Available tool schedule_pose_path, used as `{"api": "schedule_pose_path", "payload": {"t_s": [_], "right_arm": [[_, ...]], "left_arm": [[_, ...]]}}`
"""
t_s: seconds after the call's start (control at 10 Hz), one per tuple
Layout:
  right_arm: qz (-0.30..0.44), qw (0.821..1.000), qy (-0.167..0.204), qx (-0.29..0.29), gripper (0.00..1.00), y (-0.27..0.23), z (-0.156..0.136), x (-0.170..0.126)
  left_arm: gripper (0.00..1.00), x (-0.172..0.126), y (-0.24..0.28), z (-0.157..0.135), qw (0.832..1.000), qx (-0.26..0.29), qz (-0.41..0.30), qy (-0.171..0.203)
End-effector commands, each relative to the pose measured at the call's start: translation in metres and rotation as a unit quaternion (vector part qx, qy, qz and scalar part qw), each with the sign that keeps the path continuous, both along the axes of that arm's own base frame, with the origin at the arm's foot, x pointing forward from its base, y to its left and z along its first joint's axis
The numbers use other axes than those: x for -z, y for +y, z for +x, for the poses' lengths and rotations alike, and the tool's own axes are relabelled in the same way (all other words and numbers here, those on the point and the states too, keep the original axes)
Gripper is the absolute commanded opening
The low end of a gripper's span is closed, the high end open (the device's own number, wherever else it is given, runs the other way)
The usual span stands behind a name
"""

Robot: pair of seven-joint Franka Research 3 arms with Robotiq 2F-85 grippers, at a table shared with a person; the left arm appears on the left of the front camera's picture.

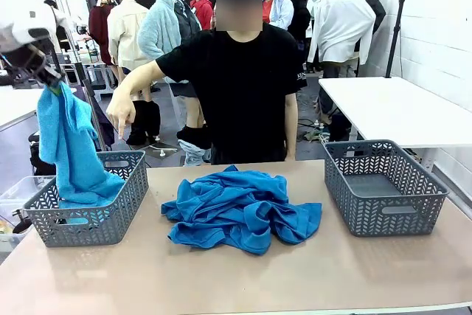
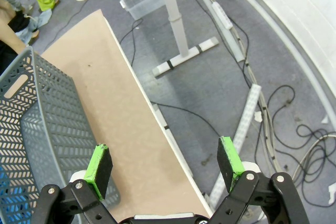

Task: Sort the tops and bottoms.
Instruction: Sort the clothes according to human instructions.

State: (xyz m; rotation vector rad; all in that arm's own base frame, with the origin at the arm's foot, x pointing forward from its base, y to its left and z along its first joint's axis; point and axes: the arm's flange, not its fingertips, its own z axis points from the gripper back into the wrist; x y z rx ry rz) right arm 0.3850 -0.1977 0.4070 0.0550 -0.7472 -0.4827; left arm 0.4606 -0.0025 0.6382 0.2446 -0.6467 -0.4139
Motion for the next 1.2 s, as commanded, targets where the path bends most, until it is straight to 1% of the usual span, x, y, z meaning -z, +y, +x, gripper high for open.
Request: {"api": "schedule_pose_path", "payload": {"t_s": [0.0,0.1,0.2,0.4,0.6,0.7,0.8,1.1], "right_arm": [[0.002,1.000,0.003,0.001,1.00,0.002,0.000,-0.001],[0.002,1.000,0.003,0.001,1.00,0.002,0.000,-0.001],[0.002,1.000,0.003,0.001,1.00,0.002,0.000,-0.001],[0.002,1.000,0.003,0.001,1.00,0.002,0.000,-0.001],[0.002,1.000,0.003,0.001,1.00,0.002,0.000,-0.001],[0.002,1.000,0.003,0.001,1.00,0.002,0.000,-0.001],[0.002,1.000,0.003,0.001,1.00,0.002,0.000,-0.001],[0.002,1.000,0.003,0.001,1.00,0.002,0.000,-0.001]], "left_arm": [[0.00,0.031,0.010,-0.002,0.999,0.006,-0.038,0.033],[0.00,0.055,0.009,-0.003,0.997,0.005,-0.039,0.062],[0.00,0.072,0.010,-0.005,0.995,0.001,-0.049,0.085],[0.00,0.109,0.010,-0.011,0.990,0.010,-0.058,0.125],[0.00,0.133,0.005,-0.016,0.985,0.026,-0.070,0.155],[0.00,0.141,0.001,-0.018,0.981,0.035,-0.069,0.176],[0.17,0.145,-0.001,-0.018,0.980,0.035,-0.063,0.186],[0.76,0.141,0.002,-0.016,0.978,0.034,-0.062,0.194]]}}
